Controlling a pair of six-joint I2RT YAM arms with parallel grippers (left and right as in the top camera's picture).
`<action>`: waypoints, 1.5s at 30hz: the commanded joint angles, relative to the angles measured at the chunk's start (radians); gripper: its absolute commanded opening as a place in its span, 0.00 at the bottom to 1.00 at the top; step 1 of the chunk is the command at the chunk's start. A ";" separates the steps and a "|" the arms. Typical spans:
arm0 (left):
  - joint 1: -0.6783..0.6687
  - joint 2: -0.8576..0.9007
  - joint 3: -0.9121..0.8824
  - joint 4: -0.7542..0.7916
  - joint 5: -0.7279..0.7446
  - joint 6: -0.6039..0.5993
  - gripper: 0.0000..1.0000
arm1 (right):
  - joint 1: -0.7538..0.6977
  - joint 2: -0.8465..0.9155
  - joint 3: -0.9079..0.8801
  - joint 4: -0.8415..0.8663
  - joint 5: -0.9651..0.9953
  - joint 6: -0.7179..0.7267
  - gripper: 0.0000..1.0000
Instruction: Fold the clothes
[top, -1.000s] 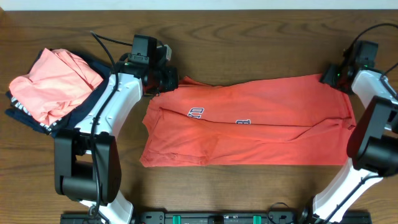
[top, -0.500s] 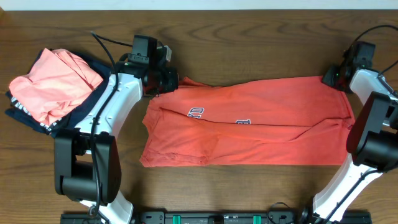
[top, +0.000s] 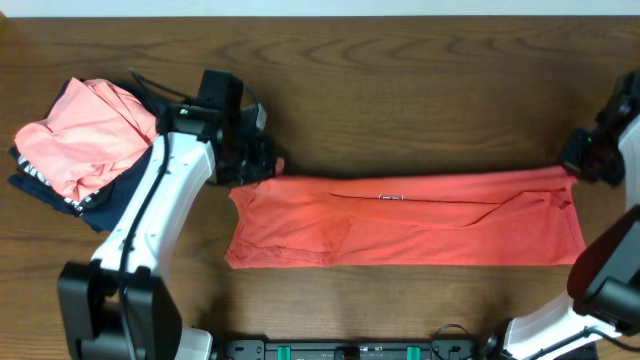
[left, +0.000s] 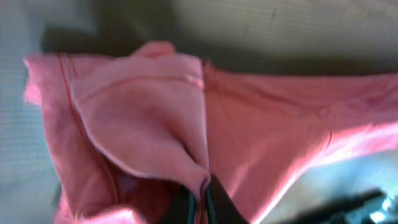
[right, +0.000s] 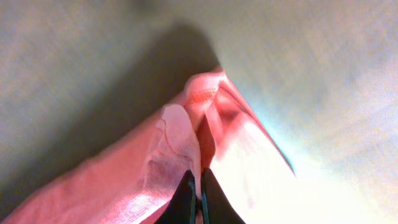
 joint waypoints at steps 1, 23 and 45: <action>0.003 -0.001 0.005 -0.075 -0.018 0.019 0.06 | -0.019 0.009 -0.008 -0.094 0.072 -0.047 0.01; 0.003 0.000 -0.066 -0.208 -0.024 0.019 0.36 | -0.052 0.009 -0.142 -0.068 0.045 -0.071 0.72; 0.003 0.000 -0.066 -0.187 -0.024 0.019 0.39 | -0.166 0.011 -0.404 0.305 -0.176 -0.171 0.24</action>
